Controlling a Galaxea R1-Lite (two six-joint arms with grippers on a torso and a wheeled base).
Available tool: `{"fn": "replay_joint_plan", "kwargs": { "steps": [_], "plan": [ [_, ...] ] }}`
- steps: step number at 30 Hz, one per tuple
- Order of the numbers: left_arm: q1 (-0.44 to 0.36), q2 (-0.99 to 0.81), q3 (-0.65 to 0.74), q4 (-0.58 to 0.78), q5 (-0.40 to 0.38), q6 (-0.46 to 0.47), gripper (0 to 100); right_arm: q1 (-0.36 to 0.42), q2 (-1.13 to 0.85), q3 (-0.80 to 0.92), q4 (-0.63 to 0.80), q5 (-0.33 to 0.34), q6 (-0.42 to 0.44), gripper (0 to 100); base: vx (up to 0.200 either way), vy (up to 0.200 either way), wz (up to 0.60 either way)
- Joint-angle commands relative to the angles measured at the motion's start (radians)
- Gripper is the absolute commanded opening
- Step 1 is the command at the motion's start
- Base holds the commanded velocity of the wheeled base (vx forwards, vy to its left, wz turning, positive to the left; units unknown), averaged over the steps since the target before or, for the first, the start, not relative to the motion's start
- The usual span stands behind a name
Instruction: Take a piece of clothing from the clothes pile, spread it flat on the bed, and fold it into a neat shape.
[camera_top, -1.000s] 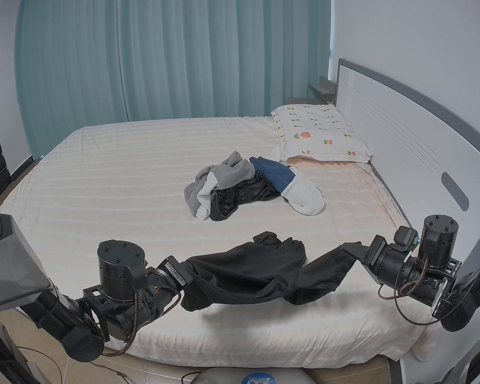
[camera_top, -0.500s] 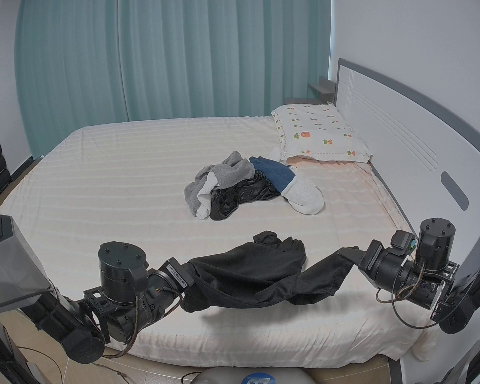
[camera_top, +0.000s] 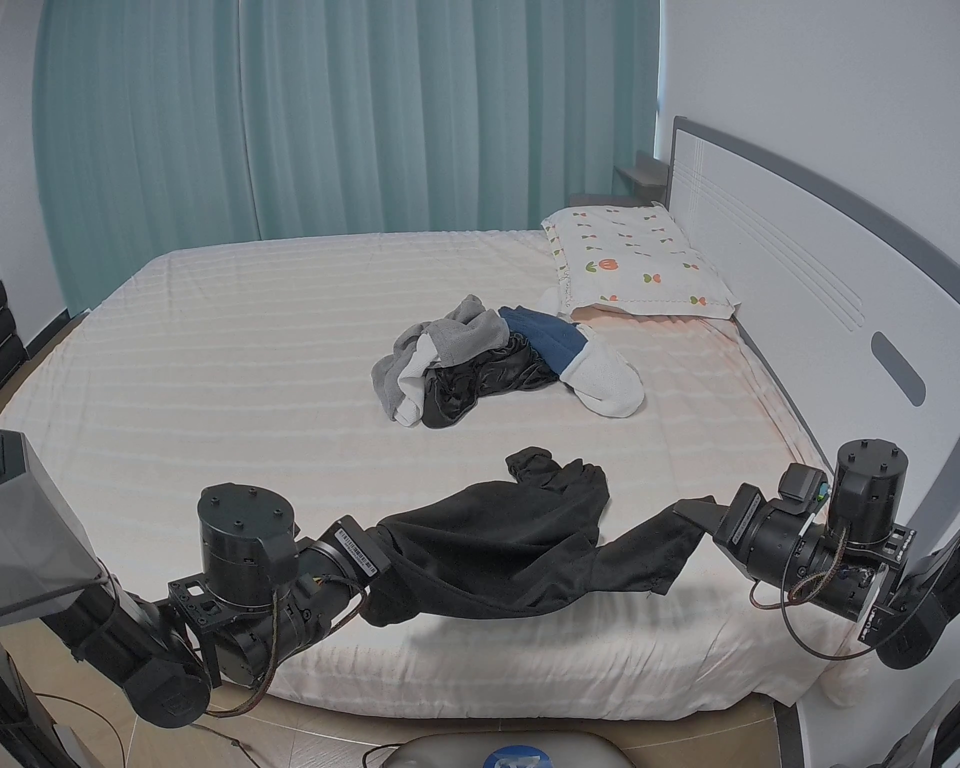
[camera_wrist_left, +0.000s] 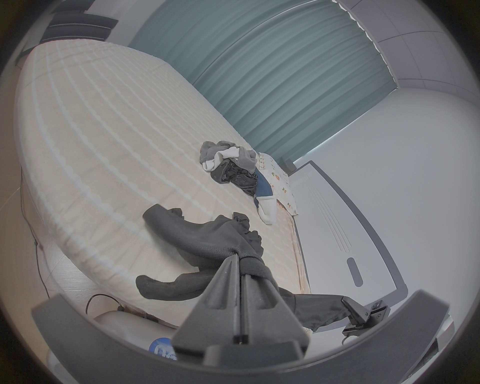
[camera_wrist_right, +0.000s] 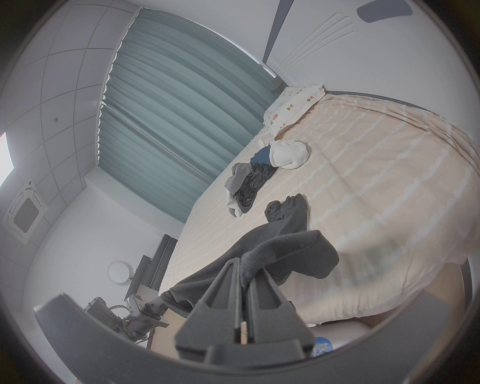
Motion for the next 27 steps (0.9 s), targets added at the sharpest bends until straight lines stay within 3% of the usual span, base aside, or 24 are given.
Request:
{"fn": "replay_joint_plan", "kwargs": {
  "steps": [1,4,18,23,27],
  "plan": [
    [0.001,0.0,-0.003,0.0,0.001,-0.002,0,0.0,0.004,0.0,0.0,0.0,0.0,0,0.0,0.0,0.0],
    [0.001,-0.006,-0.003,0.0,0.001,-0.011,0,0.0,0.002,0.0,0.0,0.0,0.0,0,0.0,0.0,0.0],
    [0.005,-0.013,-0.01,0.0,0.006,-0.014,0,0.0,-0.001,-0.005,-0.008,-0.007,0.0,0,0.0,0.2,0.0],
    [0.005,-0.02,-0.01,0.0,0.007,-0.011,0,0.002,0.019,-0.008,-0.066,-0.058,-0.003,0,0.0,0.2,0.0],
    [0.008,-0.04,-0.009,0.0,0.007,-0.011,0,0.0,0.027,-0.008,-0.089,-0.06,-0.003,0,0.0,0.2,0.0]
  ]
}}
